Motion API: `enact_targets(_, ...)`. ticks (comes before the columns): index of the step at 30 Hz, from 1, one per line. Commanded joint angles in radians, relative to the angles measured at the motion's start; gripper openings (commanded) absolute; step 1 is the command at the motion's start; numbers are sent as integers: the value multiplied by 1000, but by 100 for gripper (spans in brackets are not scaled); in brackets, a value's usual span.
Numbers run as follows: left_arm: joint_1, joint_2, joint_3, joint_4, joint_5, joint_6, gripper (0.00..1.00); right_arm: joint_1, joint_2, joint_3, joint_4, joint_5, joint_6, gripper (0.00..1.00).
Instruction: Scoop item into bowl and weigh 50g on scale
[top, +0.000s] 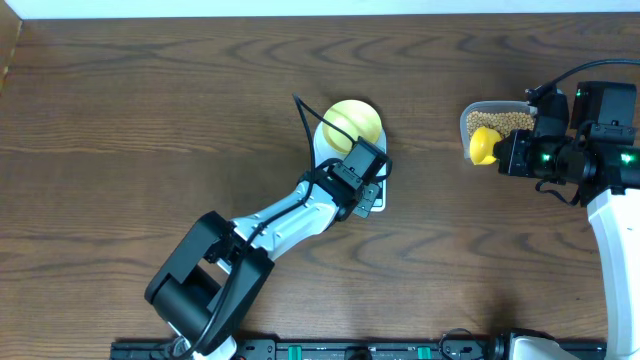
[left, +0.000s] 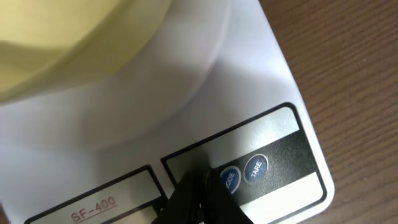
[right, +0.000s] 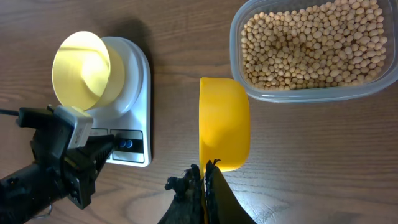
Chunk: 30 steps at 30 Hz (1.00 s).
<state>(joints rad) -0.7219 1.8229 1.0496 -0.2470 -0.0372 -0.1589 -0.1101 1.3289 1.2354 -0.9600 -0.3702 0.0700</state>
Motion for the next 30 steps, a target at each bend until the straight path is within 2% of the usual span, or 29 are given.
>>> enact_targets(1, 2, -59, -6, -5, -28, 21, 7, 0, -2, 11, 2, -6, -16, 1)
enact_targets(13, 3, -75, -8, -62, -27, 115, 7, 0, -2, 11, 6, -6, -16, 1)
enact_targets(30, 2, -3, -11, -35, -15, 122, 7, 0, -2, 11, 1, -6, -16, 1)
